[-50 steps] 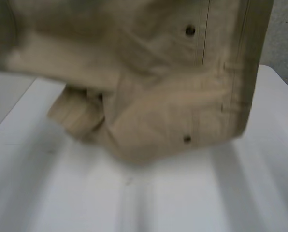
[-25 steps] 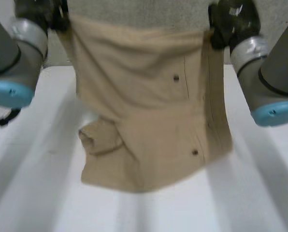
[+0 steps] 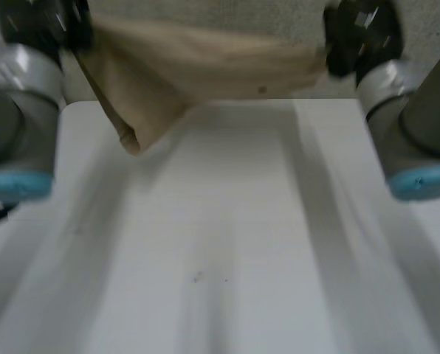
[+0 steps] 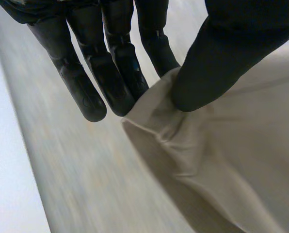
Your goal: Fold the shorts.
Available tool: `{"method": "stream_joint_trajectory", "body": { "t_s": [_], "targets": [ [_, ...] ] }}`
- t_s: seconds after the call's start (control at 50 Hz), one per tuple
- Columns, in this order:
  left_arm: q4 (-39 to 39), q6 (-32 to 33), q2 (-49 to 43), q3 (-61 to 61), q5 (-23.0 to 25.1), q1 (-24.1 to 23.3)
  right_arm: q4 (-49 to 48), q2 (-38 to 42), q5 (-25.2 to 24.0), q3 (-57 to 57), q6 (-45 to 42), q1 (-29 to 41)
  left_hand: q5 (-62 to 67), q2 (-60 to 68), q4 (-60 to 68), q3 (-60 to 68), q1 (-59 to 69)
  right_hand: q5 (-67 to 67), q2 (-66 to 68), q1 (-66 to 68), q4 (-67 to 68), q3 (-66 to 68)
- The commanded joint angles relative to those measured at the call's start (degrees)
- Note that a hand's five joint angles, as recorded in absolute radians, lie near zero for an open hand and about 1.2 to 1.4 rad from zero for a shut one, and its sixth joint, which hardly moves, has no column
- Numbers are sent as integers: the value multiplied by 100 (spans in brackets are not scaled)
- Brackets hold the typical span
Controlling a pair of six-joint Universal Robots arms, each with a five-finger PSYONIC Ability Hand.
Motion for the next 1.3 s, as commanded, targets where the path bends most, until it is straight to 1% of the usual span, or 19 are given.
{"method": "stream_joint_trajectory", "body": {
  "t_s": [0.02,0.16,0.26,0.38,0.48,0.52,0.56,0.58,0.62,0.64,0.74,0.84,0.94,0.96,1.0,1.06,1.08,1.14,1.3],
  "targets": [
    [-93,56,-1331,-1418,273,-5,375,1119,-465,973,-381,34,1454,1124,1111,1148,1550,1351,1234,2497,1168,1235],
    [-646,494,-1579,-1902,299,-128,884,1464,-430,1062,-847,26,1454,1124,1111,1148,1550,1351,1234,2497,1168,1235],
    [-1216,1100,-1177,-2305,299,-295,1754,1096,-483,1167,-892,-45,1454,1124,1111,1148,1550,1351,1234,2497,1168,1235],
    [-1762,1462,-464,-2649,299,-269,2458,542,-685,1544,-979,-115,1454,1124,1111,1148,1550,1351,1234,2497,1168,1235],
    [-2596,1523,283,-2781,308,-225,3501,24,-1001,2088,-2021,-395,1454,1124,1111,1148,1550,1351,1234,2497,1168,1235],
    [-3333,1567,591,-2799,387,-225,3898,-170,-1019,2326,-2454,-510,1454,1124,1111,1148,1550,1351,1234,2497,1168,1235],
    [-3905,1585,767,-2808,527,-234,4442,-581,-1019,2798,-3041,-703,1454,1124,1111,1148,1550,1351,1234,2497,1168,1235],
    [-4508,1594,950,-2825,754,-251,4584,-714,-1028,2941,-3219,-774,1454,1124,1111,1148,1550,1351,1234,2497,1168,1235],
    [-5082,1585,1136,-2852,1045,-260,4822,-1013,-1063,3231,-3527,-888,1454,1124,1111,1148,1550,1351,1234,2497,1168,1235],
    [-5572,1585,1319,-2913,1394,-260,4936,-1319,-1089,3441,-3711,-1002,1454,1124,1111,1148,1550,1351,1234,2497,1168,1235],
    [-6491,1603,1751,-2984,2302,-199,5016,-2016,-1457,3839,-3862,-1257,1454,1124,1111,1148,1550,1351,1234,2497,1168,1235],
    [-6150,1620,1779,-2834,2497,-15,5025,-2104,-2178,3787,-3836,-1626,1454,1124,1111,1148,1550,1351,1234,2497,1168,1235],
    [-5360,1611,1025,-2396,2418,153,4596,-1999,-2478,3549,-3477,-1645,1454,1124,1111,1148,1550,1351,1234,2497,1168,1235],
    [-5271,1611,909,-2308,2383,161,4394,-1947,-2487,3514,-3267,-1636,1454,1124,1111,1148,1550,824,707,1970,641,708],
    [-5147,1576,707,-2132,2277,162,3711,-1824,-2461,3505,-2479,-1609,1454,1124,1111,1148,1550,-1876,-1993,-730,-2058,-1992],
    [-4980,1532,434,-1833,2093,170,3181,-1797,-2425,3549,-1764,-1609,1454,1124,1111,1148,1550,-2308,-2425,-1162,-2491,-2424],
    [-4884,1524,320,-1693,2031,170,2944,-1788,-2434,3601,-1309,-1609,1454,1124,1111,1148,1550,-2909,-3026,-1764,-3092,-3026],
    [-4603,1410,135,-1420,1917,179,2898,-1779,-2539,3759,-745,-1653,1454,1124,1111,1148,1550,-3017,-3133,-1871,-3199,-3133],
    [-4242,882,-181,-1042,1680,205,2854,-1762,-2566,4208,-364,-1583,1454,1124,1111,1148,1550,-4125,-4242,-2980,-4308,-4242]
  ]
}}
